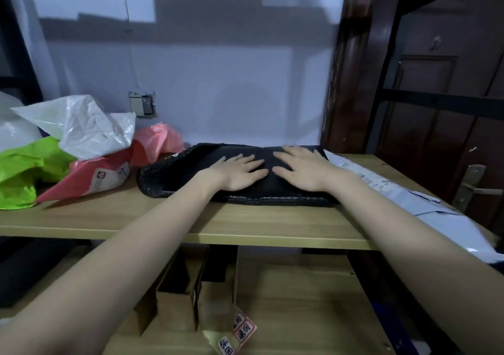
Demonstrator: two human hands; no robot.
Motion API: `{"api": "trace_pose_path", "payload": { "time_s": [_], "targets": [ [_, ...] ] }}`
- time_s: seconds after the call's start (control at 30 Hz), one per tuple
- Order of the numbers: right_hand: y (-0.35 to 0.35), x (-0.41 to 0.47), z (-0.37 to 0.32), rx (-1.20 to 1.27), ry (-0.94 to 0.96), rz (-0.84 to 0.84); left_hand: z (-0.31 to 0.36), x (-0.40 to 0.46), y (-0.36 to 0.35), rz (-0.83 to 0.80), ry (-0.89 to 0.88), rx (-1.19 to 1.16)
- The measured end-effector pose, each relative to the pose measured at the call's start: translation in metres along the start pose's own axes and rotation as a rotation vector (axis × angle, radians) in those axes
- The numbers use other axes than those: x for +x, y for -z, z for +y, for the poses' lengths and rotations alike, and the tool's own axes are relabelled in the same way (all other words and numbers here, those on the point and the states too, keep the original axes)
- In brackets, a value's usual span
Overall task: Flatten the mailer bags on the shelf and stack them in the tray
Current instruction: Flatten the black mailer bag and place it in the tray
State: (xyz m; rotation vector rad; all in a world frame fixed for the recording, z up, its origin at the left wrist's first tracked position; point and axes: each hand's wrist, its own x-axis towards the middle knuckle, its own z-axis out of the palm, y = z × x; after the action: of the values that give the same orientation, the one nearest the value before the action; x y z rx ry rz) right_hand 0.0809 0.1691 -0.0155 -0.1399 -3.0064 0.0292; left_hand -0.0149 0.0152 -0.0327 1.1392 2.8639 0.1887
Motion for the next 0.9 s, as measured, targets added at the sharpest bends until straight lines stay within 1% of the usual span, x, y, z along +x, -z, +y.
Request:
{"api": "trace_pose_path", "payload": {
  "time_s": [0.1,0.2,0.3,0.33,0.37,0.43,0.47,0.5,0.53,0.57,0.6,0.63,0.73,0.77,0.8,0.9],
  "targets": [
    [-0.018,0.006,0.001,0.044,-0.046,-0.126,-0.003,-0.001,-0.005,-0.051,0.011,-0.038],
    [-0.027,0.007,0.003,0.090,-0.055,-0.161,-0.004,0.002,-0.007,-0.075,0.017,-0.056],
    [-0.027,0.008,0.003,0.076,-0.058,-0.183,-0.003,0.003,-0.008,-0.044,0.003,-0.083],
    [-0.027,0.008,0.003,0.072,-0.059,-0.184,-0.001,0.000,-0.007,0.007,-0.023,-0.041],
    [-0.027,0.008,0.004,0.071,-0.059,-0.182,0.000,-0.003,-0.006,0.104,-0.059,0.058],
    [-0.027,0.008,0.004,0.077,-0.054,-0.178,-0.001,-0.010,0.004,0.378,-0.102,0.262],
    [-0.027,0.008,0.004,0.082,-0.049,-0.175,-0.005,-0.015,0.013,0.499,-0.081,0.276],
    [-0.027,0.007,0.003,0.086,-0.046,-0.170,-0.012,-0.021,0.024,0.591,-0.031,0.243],
    [-0.027,0.007,0.003,0.090,-0.044,-0.164,-0.023,-0.026,0.035,0.638,0.036,0.172],
    [-0.026,0.007,0.002,0.094,-0.043,-0.158,-0.036,-0.032,0.046,0.632,0.109,0.082],
    [-0.026,0.006,0.002,0.097,-0.043,-0.154,-0.051,-0.038,0.054,0.575,0.173,-0.022],
    [-0.025,0.006,0.002,0.098,-0.041,-0.152,-0.067,-0.044,0.058,0.483,0.206,-0.115],
    [-0.024,0.005,0.001,0.101,-0.036,-0.153,-0.092,-0.061,0.043,0.171,0.153,-0.301],
    [-0.024,0.004,0.000,0.105,-0.036,-0.154,-0.091,-0.063,0.032,0.099,0.128,-0.307],
    [-0.024,0.004,-0.001,0.109,-0.037,-0.154,-0.089,-0.064,0.020,0.052,0.129,-0.258],
    [-0.024,0.003,-0.001,0.109,-0.044,-0.154,-0.084,-0.054,-0.001,0.039,0.182,-0.109]
  ]
}}
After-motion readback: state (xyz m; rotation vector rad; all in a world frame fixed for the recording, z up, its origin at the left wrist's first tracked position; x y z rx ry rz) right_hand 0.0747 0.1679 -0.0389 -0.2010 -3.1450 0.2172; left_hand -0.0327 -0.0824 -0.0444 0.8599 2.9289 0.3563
